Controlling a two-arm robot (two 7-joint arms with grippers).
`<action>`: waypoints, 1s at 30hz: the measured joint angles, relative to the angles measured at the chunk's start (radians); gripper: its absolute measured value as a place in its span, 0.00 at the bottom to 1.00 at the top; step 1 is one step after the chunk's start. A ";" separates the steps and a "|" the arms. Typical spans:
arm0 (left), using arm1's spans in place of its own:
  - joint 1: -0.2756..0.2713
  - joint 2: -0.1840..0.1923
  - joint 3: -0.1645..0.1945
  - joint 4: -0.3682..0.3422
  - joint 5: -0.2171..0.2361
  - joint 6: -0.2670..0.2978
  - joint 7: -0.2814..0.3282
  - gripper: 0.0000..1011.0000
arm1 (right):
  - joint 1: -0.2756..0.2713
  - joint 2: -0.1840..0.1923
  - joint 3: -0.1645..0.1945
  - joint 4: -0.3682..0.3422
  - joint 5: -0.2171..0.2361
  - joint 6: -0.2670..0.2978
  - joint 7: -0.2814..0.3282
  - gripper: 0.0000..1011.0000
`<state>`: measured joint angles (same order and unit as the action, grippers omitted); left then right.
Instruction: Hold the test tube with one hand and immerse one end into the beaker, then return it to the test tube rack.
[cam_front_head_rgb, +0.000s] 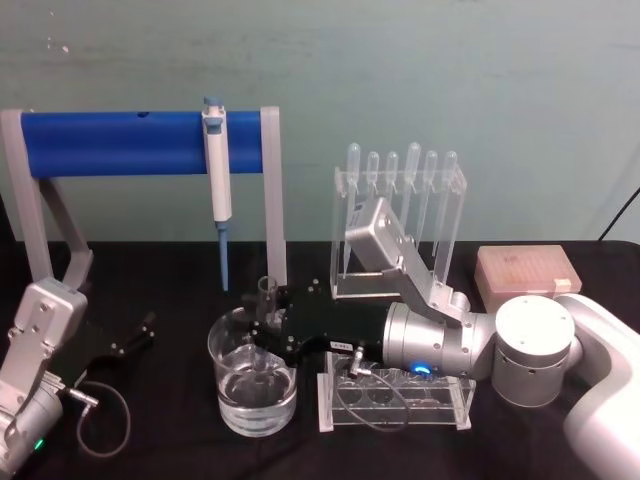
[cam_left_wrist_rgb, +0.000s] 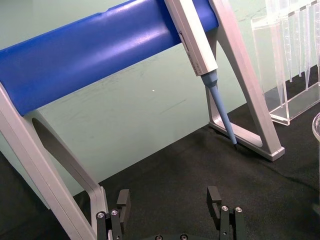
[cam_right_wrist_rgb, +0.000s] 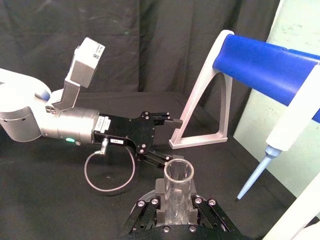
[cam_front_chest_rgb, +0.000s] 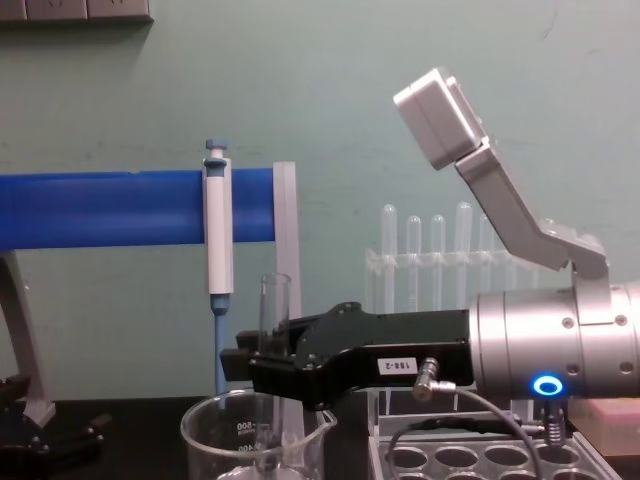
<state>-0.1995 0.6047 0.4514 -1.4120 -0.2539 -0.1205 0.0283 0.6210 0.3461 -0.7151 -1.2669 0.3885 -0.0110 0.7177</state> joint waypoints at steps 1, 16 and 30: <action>0.000 0.000 0.000 0.000 0.000 0.000 0.000 0.99 | -0.001 -0.002 0.001 0.002 -0.001 0.000 0.001 0.22; 0.000 0.000 0.000 0.000 0.000 0.000 0.000 0.99 | -0.012 -0.013 0.008 0.018 -0.011 -0.002 0.003 0.22; 0.000 0.000 0.000 0.000 0.000 0.000 0.000 0.99 | -0.020 -0.017 0.011 0.023 -0.020 -0.002 0.001 0.22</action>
<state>-0.1995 0.6047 0.4514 -1.4120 -0.2539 -0.1205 0.0283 0.6007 0.3294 -0.7040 -1.2443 0.3685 -0.0132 0.7190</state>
